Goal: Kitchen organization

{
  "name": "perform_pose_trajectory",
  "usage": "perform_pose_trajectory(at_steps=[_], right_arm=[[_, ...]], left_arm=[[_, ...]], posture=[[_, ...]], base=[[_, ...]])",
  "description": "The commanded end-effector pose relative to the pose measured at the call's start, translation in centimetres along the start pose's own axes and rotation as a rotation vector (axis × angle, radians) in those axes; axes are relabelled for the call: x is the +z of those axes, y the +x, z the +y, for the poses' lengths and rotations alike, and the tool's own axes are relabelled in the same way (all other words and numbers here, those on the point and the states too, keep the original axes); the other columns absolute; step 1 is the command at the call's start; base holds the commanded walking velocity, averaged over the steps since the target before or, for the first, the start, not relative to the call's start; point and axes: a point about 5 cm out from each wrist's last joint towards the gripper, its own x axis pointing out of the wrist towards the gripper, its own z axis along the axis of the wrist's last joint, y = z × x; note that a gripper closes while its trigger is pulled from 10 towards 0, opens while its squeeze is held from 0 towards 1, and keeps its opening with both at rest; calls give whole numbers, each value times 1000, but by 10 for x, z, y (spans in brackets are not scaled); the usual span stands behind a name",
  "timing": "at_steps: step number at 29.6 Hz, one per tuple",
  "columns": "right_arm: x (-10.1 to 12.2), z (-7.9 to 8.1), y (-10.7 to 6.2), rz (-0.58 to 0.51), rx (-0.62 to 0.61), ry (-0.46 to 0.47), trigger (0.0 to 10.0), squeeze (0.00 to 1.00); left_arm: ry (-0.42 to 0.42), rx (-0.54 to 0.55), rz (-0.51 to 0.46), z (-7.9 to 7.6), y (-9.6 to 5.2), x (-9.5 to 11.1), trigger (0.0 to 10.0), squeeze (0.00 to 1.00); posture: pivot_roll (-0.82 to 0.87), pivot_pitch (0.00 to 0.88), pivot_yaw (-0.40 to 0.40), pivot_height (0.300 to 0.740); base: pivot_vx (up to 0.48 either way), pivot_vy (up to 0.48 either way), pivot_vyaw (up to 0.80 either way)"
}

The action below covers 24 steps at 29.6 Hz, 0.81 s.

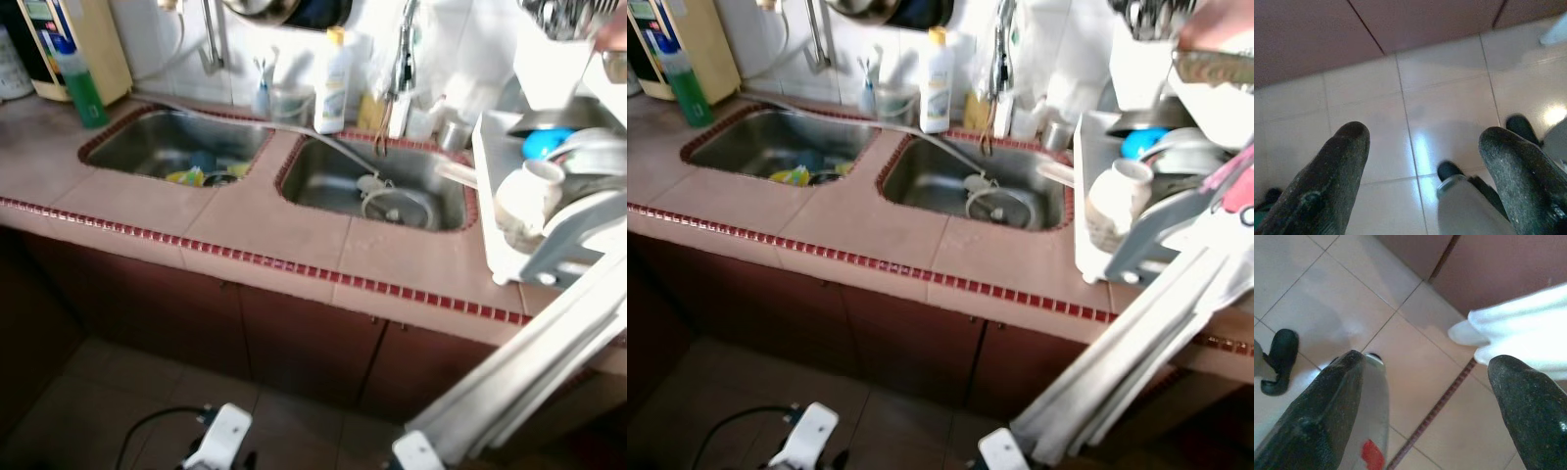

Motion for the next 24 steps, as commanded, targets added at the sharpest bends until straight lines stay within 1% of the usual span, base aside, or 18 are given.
perform_pose_trajectory(at_steps=[1,17,24], right_arm=[[-2,-2,0,13,-4,4,10000,0],[0,-3,0,1,-10,14,10000,0],[0,-4,0,-4,-12,12,10000,0]], left_arm=[[2,1,-6,-1,1,3,10000,0],[-4,1,13,0,0,0,10000,0],[-11,3,16,1,0,-1,10000,0]], posture=[[-134,0,18,740],[-134,0,18,740],[-134,0,21,740]], base=[[0,0,-744],[0,0,-736],[0,0,0]])
